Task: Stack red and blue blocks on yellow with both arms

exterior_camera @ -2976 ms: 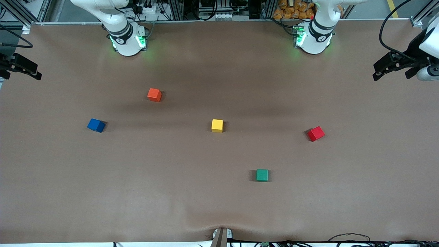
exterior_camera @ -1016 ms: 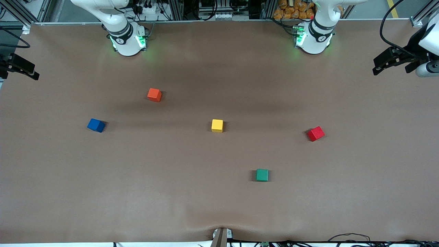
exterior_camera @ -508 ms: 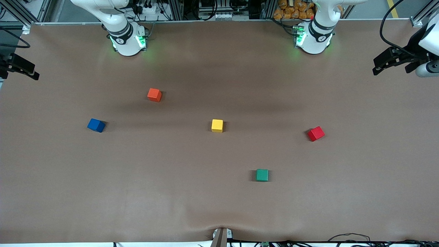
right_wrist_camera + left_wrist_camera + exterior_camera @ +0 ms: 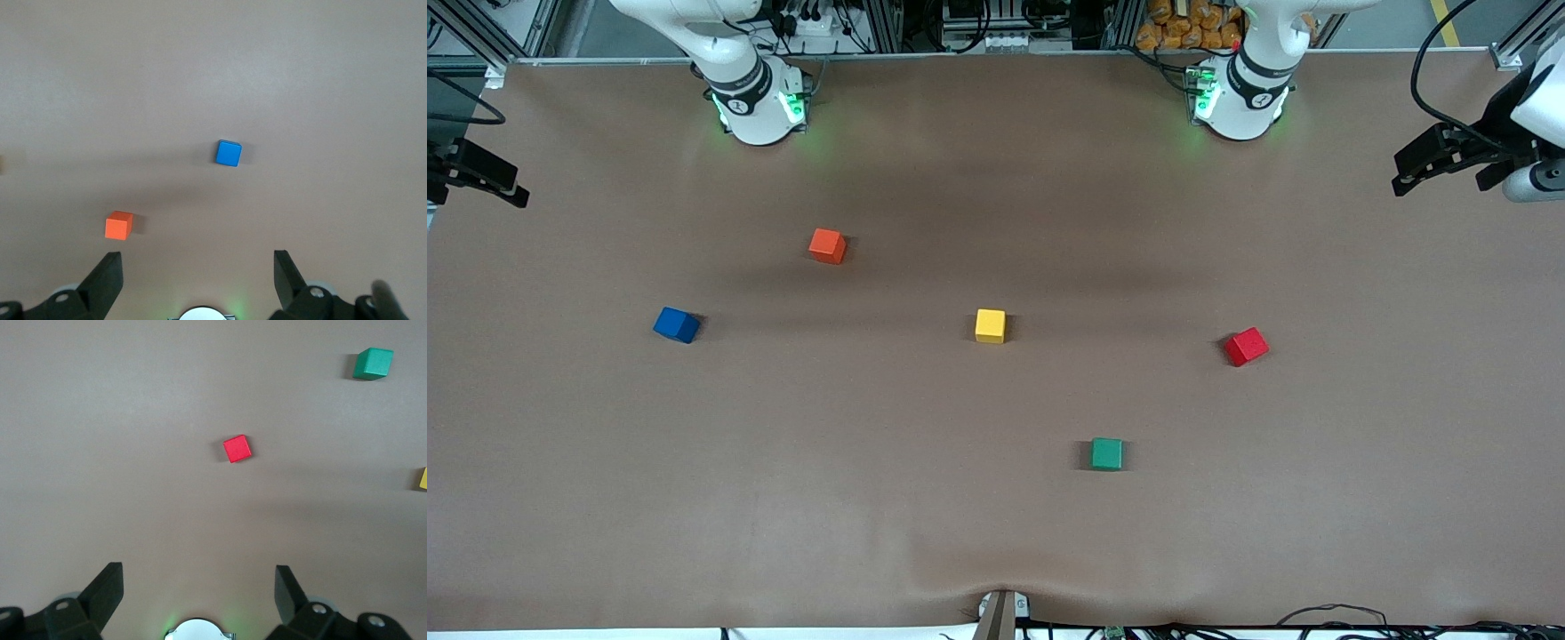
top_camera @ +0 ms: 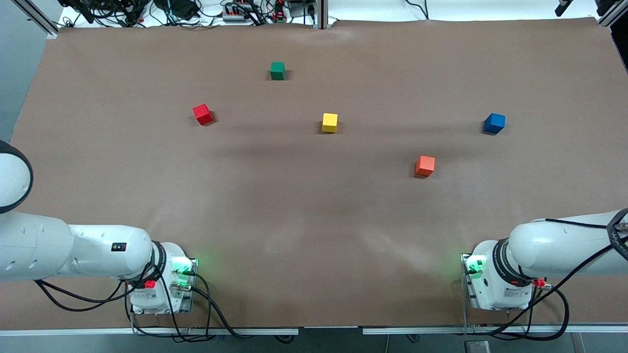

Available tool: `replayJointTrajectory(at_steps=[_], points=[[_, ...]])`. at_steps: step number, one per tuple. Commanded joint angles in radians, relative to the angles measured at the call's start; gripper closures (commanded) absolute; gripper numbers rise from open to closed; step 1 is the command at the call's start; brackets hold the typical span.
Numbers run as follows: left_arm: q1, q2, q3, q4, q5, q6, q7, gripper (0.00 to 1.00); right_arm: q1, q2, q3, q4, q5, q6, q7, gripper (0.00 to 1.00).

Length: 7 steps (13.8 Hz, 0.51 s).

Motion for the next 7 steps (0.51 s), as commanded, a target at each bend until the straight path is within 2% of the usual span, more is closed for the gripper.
replayJointTrajectory(at_steps=[1, 5, 6, 7], points=[[-0.01, 0.004, 0.005, 0.01, 0.012, -0.018, 0.001, 0.0, -0.009, -0.023, 0.007, -0.017, 0.012, 0.002, -0.004, 0.0], [-0.01, 0.007, 0.005, 0.008, 0.012, -0.018, -0.001, 0.0, -0.015, -0.022, 0.007, -0.017, 0.012, 0.002, -0.004, 0.0], [-0.01, 0.012, 0.005, 0.008, 0.012, -0.018, -0.001, 0.0, 0.017, -0.023, -0.008, -0.017, 0.01, -0.001, -0.004, 0.0], [-0.01, 0.015, 0.005, 0.008, 0.012, -0.018, -0.001, 0.0, 0.063, -0.023, -0.054, -0.015, 0.01, 0.001, -0.004, 0.0]])
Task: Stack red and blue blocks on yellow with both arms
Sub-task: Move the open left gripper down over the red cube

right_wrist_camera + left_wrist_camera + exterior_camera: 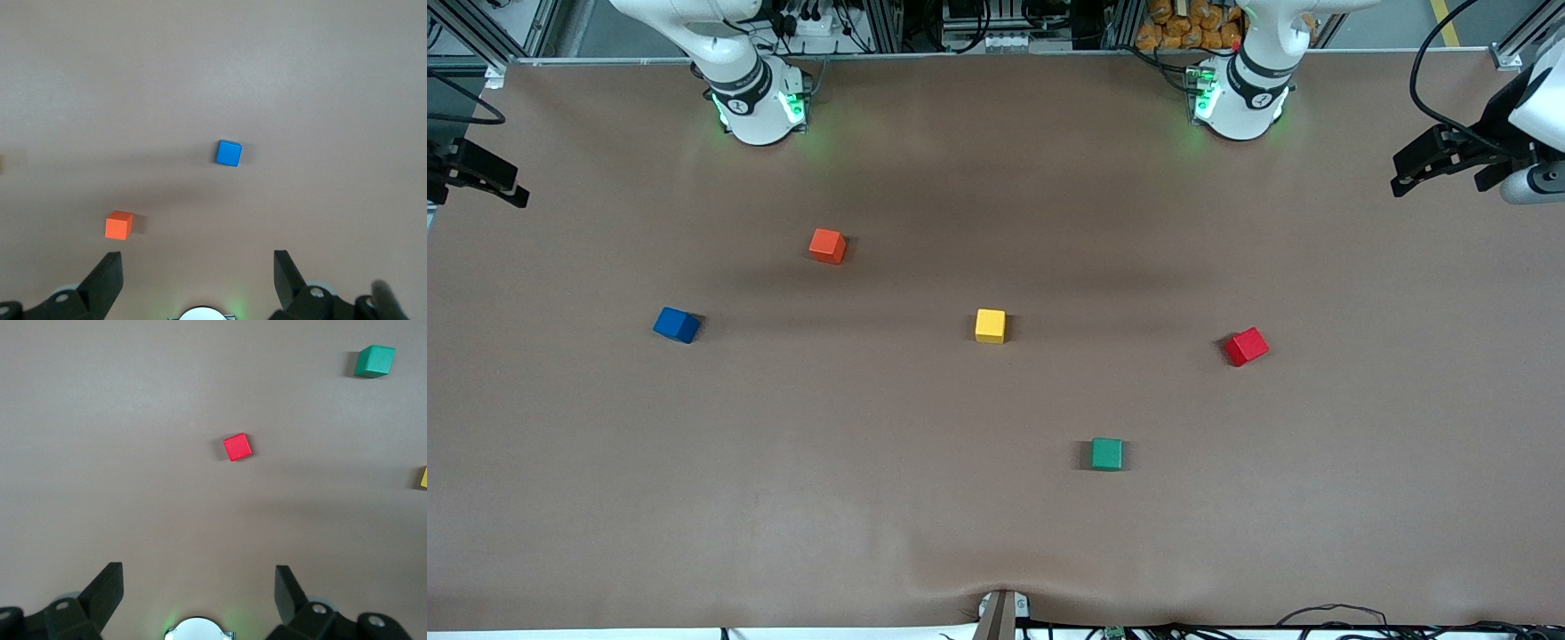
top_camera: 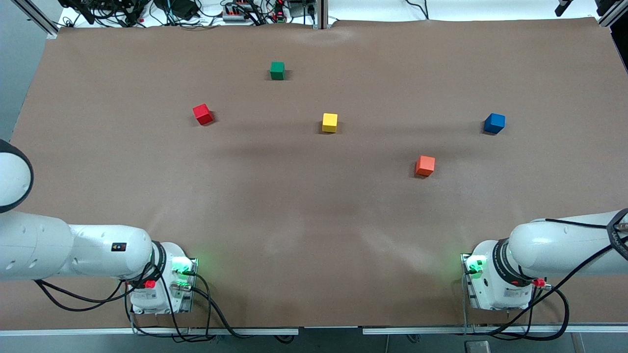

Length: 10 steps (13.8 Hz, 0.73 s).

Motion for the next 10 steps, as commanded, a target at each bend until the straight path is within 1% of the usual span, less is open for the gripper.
replayJointTrajectory(at_steps=[1, 6, 8, 10], points=[[-0.01, 0.016, 0.005, 0.009, 0.012, -0.014, -0.002, 0.0, 0.085, -0.023, -0.081, -0.015, 0.01, 0.001, -0.002, 0.0], [-0.01, 0.051, 0.005, 0.008, 0.013, 0.0, -0.008, 0.0, 0.074, -0.023, -0.086, -0.017, 0.012, 0.004, -0.004, 0.0], [-0.01, 0.062, 0.005, -0.012, 0.013, 0.021, -0.01, 0.0, 0.053, -0.022, -0.078, -0.017, 0.013, 0.004, -0.004, 0.0], [-0.01, 0.062, 0.005, -0.052, 0.013, 0.066, -0.01, 0.0, 0.051, -0.022, -0.075, -0.017, 0.013, 0.004, -0.004, 0.0]])
